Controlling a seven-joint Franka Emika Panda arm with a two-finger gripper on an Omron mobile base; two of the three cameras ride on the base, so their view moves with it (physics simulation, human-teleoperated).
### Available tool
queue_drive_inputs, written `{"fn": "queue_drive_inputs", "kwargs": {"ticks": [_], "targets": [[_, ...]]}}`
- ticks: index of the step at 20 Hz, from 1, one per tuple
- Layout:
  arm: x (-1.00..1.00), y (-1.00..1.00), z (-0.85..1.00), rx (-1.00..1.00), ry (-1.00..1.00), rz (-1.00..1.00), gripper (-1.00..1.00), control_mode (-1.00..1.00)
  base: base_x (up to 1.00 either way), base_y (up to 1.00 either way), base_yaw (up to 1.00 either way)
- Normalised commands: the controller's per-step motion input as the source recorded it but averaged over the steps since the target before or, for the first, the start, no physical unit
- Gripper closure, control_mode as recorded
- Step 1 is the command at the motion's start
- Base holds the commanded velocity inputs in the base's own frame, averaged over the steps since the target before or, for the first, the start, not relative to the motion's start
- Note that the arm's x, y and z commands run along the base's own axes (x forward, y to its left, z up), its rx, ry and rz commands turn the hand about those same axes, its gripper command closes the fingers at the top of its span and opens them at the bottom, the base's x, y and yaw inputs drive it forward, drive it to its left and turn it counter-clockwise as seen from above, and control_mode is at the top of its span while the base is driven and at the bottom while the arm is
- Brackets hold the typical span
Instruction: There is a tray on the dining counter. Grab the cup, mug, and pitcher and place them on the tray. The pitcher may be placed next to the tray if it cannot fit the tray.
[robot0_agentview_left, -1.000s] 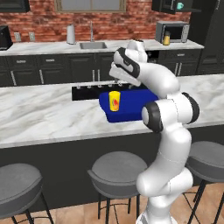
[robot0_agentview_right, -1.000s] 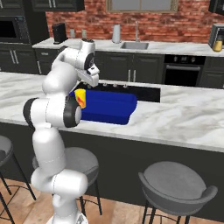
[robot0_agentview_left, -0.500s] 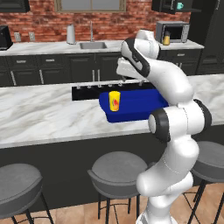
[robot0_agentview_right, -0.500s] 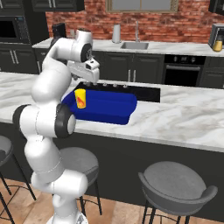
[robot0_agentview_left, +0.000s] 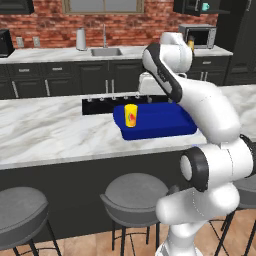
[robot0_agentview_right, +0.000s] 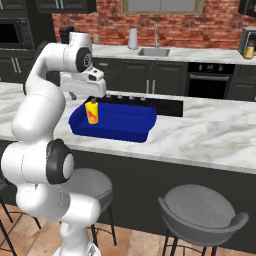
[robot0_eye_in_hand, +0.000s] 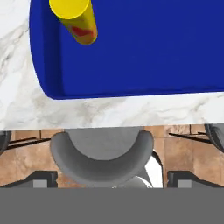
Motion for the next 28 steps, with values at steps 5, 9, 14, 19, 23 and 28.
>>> {"fn": "queue_drive_inputs", "kwargs": {"ticks": [5,9,14,19,23,28], "targets": [[-0.92,-0.14,0.05,-0.01,0.0,0.22,-1.0,-1.0,0.0,0.0,0.0],[-0.91,-0.39,0.0,0.0,-0.01,0.01,-1.0,-1.0,0.0,0.0,0.0],[-0.67,-0.22,0.06,0.0,-0.04,0.0,-1.0,-1.0,0.0,0.0,0.0],[-0.47,-0.01,0.25,-0.04,0.0,0.0,-1.0,-1.0,0.0,0.0,0.0],[-0.49,-0.04,0.17,-0.06,0.0,-0.02,-1.0,-1.0,0.0,0.0,0.0],[-0.31,-0.11,0.1,0.0,0.0,-0.03,-1.0,-1.0,0.0,0.0,0.0]]}}
